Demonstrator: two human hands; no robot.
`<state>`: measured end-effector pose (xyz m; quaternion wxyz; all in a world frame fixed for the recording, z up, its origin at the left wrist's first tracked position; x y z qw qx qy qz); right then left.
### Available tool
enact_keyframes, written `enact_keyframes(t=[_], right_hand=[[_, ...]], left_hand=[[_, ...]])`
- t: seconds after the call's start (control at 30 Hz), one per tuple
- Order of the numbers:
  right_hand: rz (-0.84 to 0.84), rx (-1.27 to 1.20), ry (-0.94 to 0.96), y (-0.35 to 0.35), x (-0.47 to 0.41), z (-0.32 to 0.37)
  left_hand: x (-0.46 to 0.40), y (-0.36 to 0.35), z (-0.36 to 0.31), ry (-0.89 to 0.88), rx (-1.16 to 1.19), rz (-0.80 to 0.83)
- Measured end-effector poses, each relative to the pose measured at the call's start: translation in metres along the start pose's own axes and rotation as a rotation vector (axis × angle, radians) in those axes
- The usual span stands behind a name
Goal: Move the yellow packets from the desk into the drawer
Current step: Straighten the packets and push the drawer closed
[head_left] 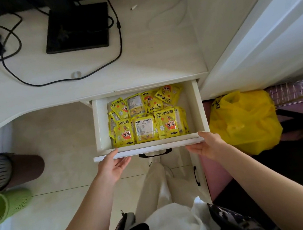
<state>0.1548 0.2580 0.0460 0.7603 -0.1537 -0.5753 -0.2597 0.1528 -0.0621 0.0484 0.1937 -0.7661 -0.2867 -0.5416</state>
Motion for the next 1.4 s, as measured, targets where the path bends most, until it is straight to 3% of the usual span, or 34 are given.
enact_keyframes(t=[0.57, 0.97, 1.27, 1.4], right_hand=[[0.026, 0.069, 0.042, -0.052, -0.031, 0.090], [0.079, -0.060, 0.145, -0.092, -0.041, 0.144], [0.111, -0.056, 0.235, -0.104, -0.022, 0.147], [0.071, 0.082, 0.298, -0.096, -0.011, 0.129]], left_hand=[[-0.039, -0.068, -0.070, -0.119, -0.091, 0.011], [-0.054, -0.113, -0.124, -0.153, -0.140, 0.172], [-0.042, -0.117, -0.138, -0.254, -0.282, 0.209], [-0.029, -0.096, -0.126, -0.320, -0.450, 0.191]])
Point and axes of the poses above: each hand's wrist, its own x-axis away from the middle knuckle, its own y-axis out of the back of the hand, z = x × y, the point moved 4 cm from there along -x, towards the middle knuckle, and after that the axes turned 2 degrees about -z, right-handed, at the moved point
